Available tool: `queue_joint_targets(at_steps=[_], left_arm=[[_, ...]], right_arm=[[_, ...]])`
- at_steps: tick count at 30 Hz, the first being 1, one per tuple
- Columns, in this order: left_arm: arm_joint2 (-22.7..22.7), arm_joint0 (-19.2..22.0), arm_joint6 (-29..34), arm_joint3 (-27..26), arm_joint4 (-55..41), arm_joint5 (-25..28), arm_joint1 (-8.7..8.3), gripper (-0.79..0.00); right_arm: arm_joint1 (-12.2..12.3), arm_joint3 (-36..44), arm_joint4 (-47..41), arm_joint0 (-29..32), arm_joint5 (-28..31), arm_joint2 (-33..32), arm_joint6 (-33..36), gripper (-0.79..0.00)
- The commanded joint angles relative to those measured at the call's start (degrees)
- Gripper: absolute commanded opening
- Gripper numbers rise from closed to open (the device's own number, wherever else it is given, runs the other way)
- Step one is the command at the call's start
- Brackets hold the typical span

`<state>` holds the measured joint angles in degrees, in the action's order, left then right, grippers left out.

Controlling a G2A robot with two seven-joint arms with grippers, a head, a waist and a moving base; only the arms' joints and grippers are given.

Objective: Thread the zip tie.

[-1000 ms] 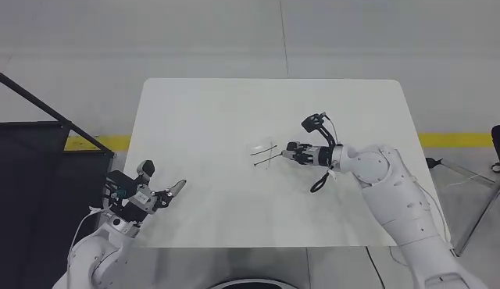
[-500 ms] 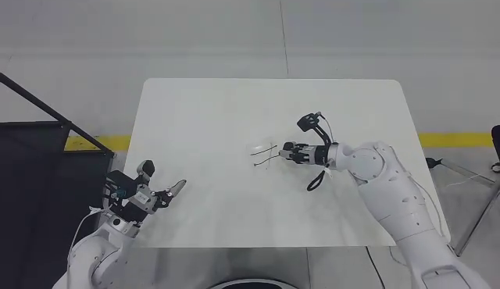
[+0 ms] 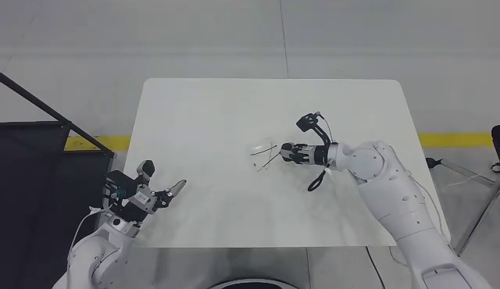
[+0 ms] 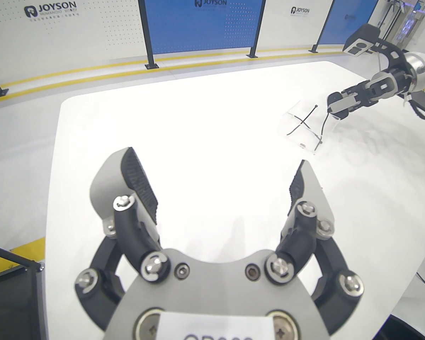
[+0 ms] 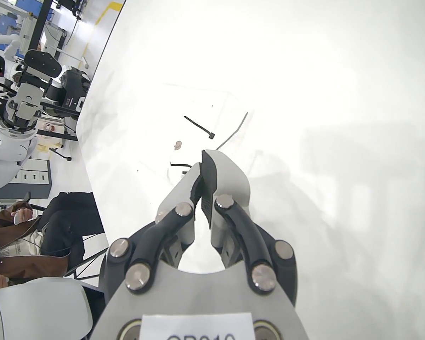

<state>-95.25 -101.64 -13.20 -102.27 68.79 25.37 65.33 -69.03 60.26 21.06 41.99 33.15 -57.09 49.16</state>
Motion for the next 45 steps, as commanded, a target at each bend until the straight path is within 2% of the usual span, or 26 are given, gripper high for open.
queue_joint_targets(at_steps=[1,14,17,18,25,32,41,44,45], left_arm=[[0.00,0.00,0.00,0.00,0.00,0.00,0.00,0.000],[0.00,0.00,0.00,0.00,0.00,0.00,0.00,0.000],[0.00,0.00,0.00,0.00,0.00,0.00,0.00,0.000],[0.00,0.00,0.00,0.00,0.00,0.00,0.00,0.000],[0.00,0.00,0.00,0.00,0.00,0.00,0.00,0.000],[0.00,0.00,0.00,0.00,0.00,0.00,0.00,0.000],[0.00,0.00,0.00,0.00,0.00,0.00,0.00,0.000],[0.00,0.00,0.00,0.00,0.00,0.00,0.00,0.000],[0.00,0.00,0.00,0.00,0.00,0.00,0.00,0.000]], right_arm=[[0.05,0.09,-0.28,0.02,0.12,-0.06,0.05,-0.785],[1.00,2.24,-0.98,1.56,1.06,-1.68,-0.30,-0.785],[1.04,2.32,-1.02,1.49,0.60,-1.57,-0.22,-0.653],[1.04,2.31,-1.02,1.41,0.40,-1.46,-0.12,-0.631],[0.86,1.34,-1.16,0.52,-0.54,-0.63,-0.21,-0.554],[0.57,0.08,-1.49,-0.36,-0.63,0.43,-0.30,-0.533],[0.10,-1.56,-1.92,-1.56,-0.53,1.92,-0.28,-0.545],[0.02,-1.87,-1.86,-1.82,-0.46,2.26,-0.29,-0.582],[-0.01,-1.94,-1.86,-1.89,-0.45,2.34,-0.32,-0.616]])
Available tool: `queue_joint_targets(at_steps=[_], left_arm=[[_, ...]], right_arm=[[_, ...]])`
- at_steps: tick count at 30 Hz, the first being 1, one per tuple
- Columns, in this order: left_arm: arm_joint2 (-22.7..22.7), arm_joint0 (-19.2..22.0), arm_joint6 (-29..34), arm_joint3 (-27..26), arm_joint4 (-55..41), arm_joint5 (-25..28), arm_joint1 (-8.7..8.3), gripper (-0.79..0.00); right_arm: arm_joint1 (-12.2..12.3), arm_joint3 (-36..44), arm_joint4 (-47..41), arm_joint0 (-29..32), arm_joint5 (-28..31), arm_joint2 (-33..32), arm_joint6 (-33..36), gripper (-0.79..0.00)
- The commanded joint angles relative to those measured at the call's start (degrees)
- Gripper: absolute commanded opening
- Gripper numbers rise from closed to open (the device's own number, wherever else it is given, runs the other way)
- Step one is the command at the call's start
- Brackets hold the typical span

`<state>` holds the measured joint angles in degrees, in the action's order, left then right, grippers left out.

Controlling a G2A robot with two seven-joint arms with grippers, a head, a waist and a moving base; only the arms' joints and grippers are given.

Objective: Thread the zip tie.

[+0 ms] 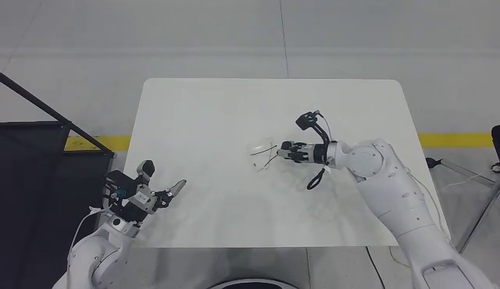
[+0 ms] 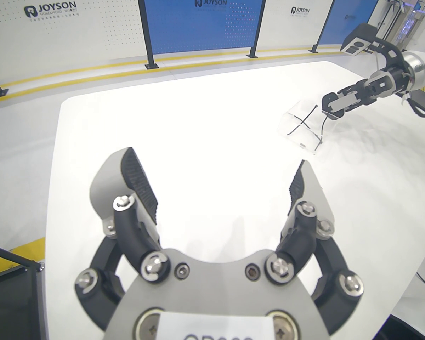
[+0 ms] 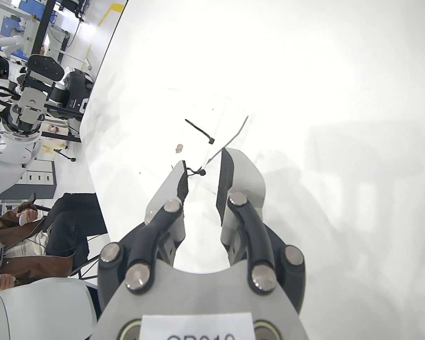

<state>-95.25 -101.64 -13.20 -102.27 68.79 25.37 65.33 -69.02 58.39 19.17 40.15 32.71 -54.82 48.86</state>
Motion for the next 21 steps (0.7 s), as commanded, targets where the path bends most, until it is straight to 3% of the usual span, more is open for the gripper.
queue_joint_targets(at_steps=[1,3,10,21], left_arm=[[0.00,0.00,0.00,0.00,0.00,0.00,0.00,0.000],[0.00,0.00,0.00,0.00,0.00,0.00,0.00,0.000],[0.00,0.00,0.00,0.00,0.00,0.00,0.00,0.000],[0.00,0.00,0.00,0.00,0.00,0.00,0.00,0.000]], right_arm=[[-0.03,-0.14,0.05,-0.12,-0.06,0.13,-0.06,-0.616],[-0.06,-0.22,0.09,-0.22,-0.04,0.27,-0.04,-0.625],[-0.06,-0.14,-0.49,-0.23,0.51,0.42,-0.07,-0.785],[1.31,2.51,-3.20,1.53,6.00,-3.03,-0.29,-0.785]])
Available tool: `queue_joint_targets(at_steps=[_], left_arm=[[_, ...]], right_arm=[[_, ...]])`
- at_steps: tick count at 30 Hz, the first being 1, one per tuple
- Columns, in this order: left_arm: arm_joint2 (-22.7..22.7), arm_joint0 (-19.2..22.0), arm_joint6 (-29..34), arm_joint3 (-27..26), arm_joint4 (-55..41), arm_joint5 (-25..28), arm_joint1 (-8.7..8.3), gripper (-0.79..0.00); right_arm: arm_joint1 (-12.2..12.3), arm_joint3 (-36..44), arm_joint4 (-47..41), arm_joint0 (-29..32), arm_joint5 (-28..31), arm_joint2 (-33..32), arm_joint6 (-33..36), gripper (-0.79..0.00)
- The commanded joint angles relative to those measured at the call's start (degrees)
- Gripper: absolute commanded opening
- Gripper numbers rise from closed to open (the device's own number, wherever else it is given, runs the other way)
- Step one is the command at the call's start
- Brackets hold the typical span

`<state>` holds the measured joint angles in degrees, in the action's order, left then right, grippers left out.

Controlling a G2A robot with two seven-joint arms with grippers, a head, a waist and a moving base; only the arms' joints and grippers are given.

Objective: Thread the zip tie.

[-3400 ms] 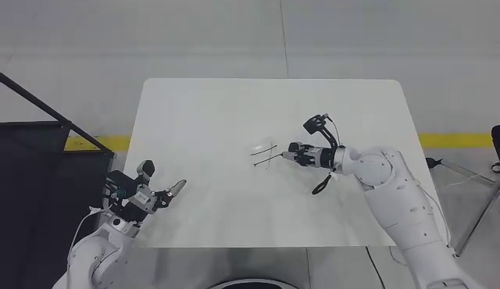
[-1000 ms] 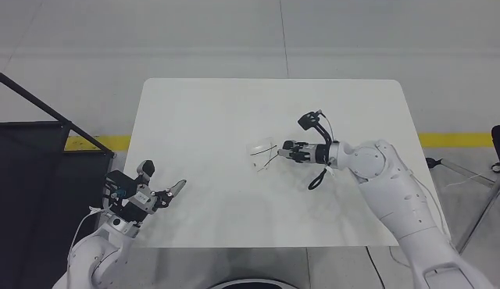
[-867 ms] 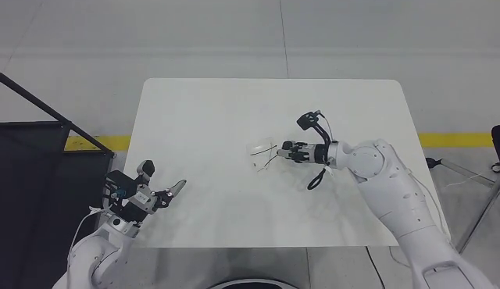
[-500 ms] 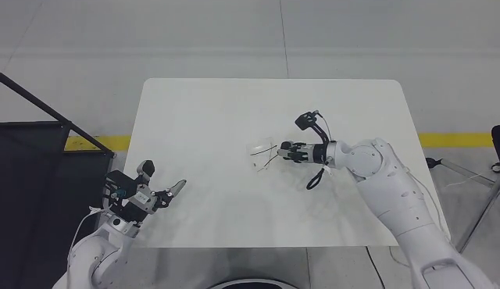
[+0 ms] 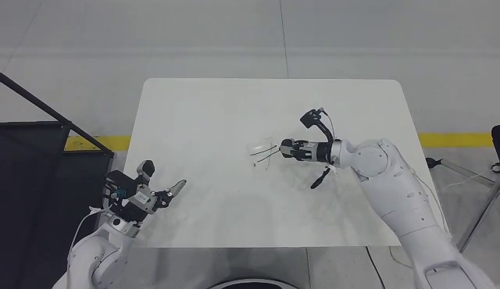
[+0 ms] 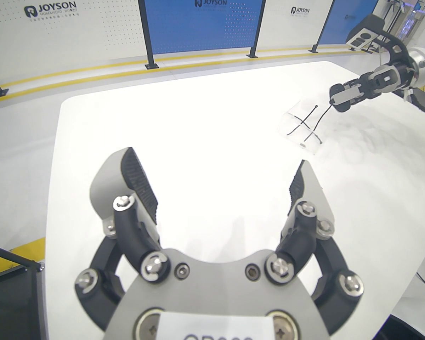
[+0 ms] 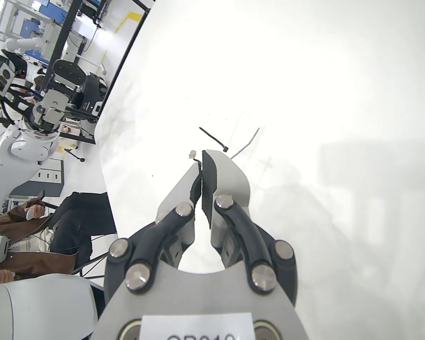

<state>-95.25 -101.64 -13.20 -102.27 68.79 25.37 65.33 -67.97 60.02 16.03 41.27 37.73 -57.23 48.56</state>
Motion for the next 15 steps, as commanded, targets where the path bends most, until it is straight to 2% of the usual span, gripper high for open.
queue_joint_targets(at_steps=[1,4,7,15], left_arm=[[0.00,0.00,0.00,0.00,0.00,0.00,0.00,0.000],[0.20,0.25,0.69,-0.21,-0.51,0.79,-0.02,0.000],[-0.33,0.59,0.94,-0.26,-1.49,3.80,-0.20,0.000],[-3.10,1.06,1.73,-1.16,-4.16,17.56,-1.19,0.000]], right_arm=[[0.57,1.93,-0.15,1.03,2.09,-1.24,0.15,-0.785],[1.61,5.72,-0.67,3.39,5.00,-3.28,1.29,-0.785],[2.74,10.56,-1.58,6.22,6.95,-5.55,3.00,-0.785],[5.24,24.65,-3.86,13.44,8.51,-9.91,7.96,-0.785]])
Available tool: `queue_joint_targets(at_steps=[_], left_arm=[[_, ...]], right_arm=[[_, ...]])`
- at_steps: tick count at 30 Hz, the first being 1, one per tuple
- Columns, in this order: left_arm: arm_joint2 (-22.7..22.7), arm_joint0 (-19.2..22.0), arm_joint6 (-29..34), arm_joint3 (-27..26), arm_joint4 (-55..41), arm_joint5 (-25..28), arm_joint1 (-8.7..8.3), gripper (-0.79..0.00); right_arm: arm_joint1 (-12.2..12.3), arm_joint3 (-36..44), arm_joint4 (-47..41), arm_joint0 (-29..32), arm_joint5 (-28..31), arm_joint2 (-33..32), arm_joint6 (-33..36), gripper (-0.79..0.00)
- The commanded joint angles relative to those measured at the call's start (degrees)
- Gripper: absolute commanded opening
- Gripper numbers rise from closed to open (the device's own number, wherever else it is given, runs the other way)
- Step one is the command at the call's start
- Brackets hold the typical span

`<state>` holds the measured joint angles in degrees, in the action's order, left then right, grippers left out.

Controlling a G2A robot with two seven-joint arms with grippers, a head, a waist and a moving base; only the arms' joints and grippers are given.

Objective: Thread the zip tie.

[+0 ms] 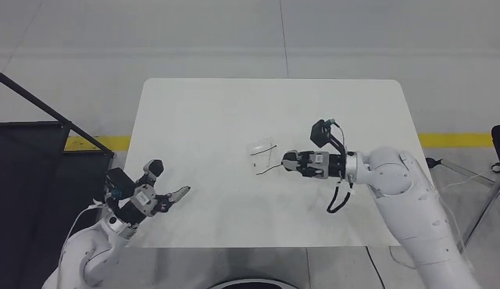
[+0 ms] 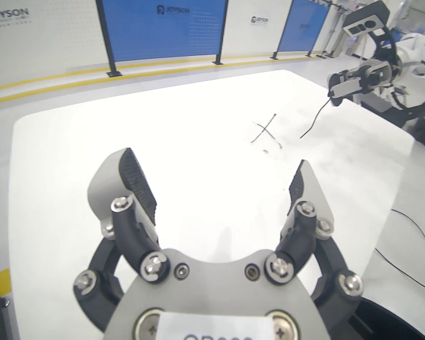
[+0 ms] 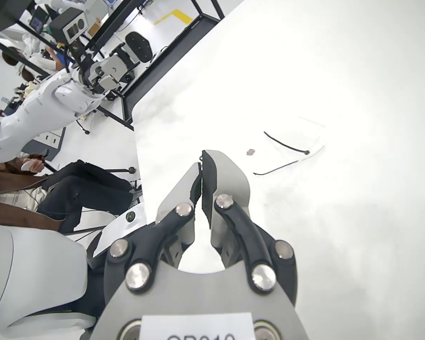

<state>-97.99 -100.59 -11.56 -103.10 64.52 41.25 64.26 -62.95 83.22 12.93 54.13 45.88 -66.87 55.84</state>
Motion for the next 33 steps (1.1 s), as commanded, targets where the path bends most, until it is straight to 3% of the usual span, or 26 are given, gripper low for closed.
queue_joint_targets(at_steps=[1,7,19,26,33], left_arm=[[-0.60,-0.01,-0.02,-0.69,0.34,2.98,-0.23,0.000],[-1.06,0.02,-0.14,-1.30,-0.48,8.34,-0.65,0.000],[0.46,1.13,2.29,-3.05,0.19,8.68,-0.74,0.000],[7.51,11.17,10.56,0.99,-3.25,16.75,-1.24,0.000],[18.11,21.76,20.63,5.48,-12.99,16.75,-3.33,0.000]], right_arm=[[0.44,2.66,-1.57,1.08,0.65,-0.53,1.39,-0.785],[1.66,7.97,-2.81,2.67,-0.32,-0.45,2.89,-0.785],[1.65,8.25,-2.63,3.03,-0.85,-0.36,1.91,-0.785],[2.20,9.84,-4.48,-0.08,-2.30,3.13,4.87,-0.785],[2.60,7.49,-6.87,-6.93,-4.83,8.50,7.40,-0.785]])
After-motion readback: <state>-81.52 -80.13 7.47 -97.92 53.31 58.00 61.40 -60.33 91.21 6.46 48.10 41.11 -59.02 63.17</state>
